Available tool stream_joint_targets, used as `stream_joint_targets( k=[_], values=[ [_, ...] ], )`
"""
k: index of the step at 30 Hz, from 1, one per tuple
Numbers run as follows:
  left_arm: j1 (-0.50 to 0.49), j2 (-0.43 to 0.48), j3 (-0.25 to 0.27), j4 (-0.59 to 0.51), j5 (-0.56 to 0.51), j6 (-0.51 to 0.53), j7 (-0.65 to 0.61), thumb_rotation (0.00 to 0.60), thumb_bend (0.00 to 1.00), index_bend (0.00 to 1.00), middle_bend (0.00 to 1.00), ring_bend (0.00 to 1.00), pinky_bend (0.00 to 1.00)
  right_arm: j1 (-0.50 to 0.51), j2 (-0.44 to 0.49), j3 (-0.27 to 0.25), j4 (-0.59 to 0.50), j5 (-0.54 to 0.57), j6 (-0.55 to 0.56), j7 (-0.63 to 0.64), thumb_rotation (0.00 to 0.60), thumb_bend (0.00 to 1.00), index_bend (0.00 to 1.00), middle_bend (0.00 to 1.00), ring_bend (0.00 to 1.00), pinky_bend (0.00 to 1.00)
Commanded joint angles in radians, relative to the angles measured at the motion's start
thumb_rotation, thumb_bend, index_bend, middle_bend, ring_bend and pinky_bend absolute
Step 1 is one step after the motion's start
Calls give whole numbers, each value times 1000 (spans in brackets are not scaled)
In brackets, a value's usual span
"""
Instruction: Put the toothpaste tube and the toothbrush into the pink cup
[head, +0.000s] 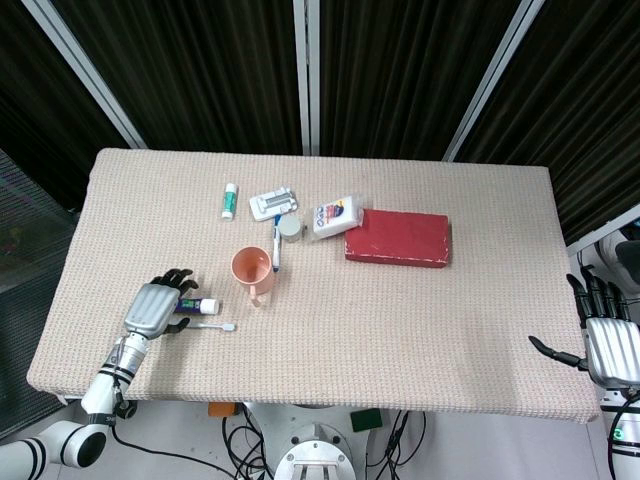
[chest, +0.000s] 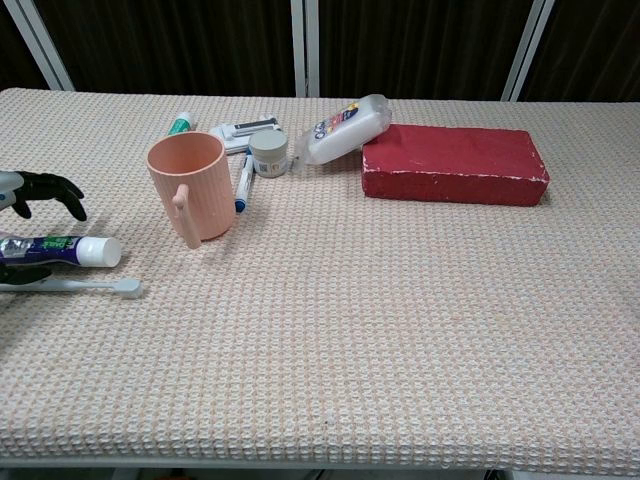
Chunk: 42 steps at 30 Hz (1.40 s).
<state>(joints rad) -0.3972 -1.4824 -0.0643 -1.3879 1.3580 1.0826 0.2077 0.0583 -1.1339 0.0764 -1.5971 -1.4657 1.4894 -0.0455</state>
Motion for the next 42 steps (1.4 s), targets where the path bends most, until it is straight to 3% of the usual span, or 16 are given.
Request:
stream_joint_targets(
  k=[1,15,28,31,37,42],
  values=[
    [-2,-6,2,4,11,11,-4,600,221,306,154,134,296,0,1,1,-2,-1,1,-2,344,228,0,0,0,0],
    [-13,-36,12,45,0,8,32,600,262,381,155,134,292,-1,-3,7,3,4,8,-4,359,242,0,0,0,0],
    [-11,-56,9,70,-21,27,66,600,333,528,200,159,311,-1,1,15,9,3,15,25,393,245,0,0,0,0],
    [-2,-68,2,81,-6,66,35,600,333,571,268,196,352,-2,0,14,12,2,14,25,394,245,0,0,0,0],
    [23,-82,-21,118,41,167,-105,600,334,612,505,263,385,-3,-1,16,18,4,17,35,395,244,0,0,0,0],
    [39,-71,-60,118,34,207,-285,600,366,613,537,274,385,-5,-2,17,22,7,18,44,394,244,0,0,0,0]
  ],
)
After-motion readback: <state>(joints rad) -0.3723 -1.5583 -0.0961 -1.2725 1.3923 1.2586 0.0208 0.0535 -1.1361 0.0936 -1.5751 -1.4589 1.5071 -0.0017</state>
